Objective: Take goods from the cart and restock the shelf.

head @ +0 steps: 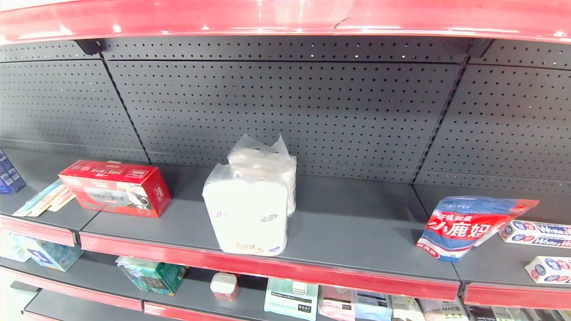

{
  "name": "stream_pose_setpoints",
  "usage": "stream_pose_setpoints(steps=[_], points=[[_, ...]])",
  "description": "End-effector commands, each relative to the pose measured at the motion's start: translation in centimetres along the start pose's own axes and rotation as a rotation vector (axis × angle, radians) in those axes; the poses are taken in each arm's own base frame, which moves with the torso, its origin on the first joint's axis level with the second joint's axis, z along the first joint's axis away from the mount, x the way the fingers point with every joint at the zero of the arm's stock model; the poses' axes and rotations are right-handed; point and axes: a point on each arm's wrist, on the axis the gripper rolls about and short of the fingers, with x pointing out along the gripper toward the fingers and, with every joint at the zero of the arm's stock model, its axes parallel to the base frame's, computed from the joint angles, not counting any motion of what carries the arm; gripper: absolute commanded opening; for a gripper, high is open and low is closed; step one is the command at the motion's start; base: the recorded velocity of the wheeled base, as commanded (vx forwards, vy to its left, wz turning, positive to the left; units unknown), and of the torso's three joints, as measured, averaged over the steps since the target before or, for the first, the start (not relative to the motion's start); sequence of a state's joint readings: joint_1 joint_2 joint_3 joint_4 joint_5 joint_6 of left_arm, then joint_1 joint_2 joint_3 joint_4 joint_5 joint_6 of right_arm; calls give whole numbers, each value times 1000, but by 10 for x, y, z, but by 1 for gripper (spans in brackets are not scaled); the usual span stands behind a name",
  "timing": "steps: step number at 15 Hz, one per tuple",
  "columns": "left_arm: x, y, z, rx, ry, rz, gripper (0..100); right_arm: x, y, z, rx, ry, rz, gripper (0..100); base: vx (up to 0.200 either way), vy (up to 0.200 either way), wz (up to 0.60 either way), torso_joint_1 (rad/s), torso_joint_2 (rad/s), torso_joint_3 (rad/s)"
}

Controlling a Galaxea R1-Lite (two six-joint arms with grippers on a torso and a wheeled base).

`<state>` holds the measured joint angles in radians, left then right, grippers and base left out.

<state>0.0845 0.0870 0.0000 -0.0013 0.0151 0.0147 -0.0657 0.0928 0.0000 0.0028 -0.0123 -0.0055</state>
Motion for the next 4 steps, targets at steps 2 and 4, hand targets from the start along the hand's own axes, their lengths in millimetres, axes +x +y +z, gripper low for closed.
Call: stream_pose_setpoints(steps=[2,4], points=[[0,0,0,-1,5,0,100,0,0,0,-1,1,0,100,0,0,0,0,0,0],[0,0,0,-1,5,0,100,0,0,0,-1,1,-2,100,0,0,0,0,0,0]])
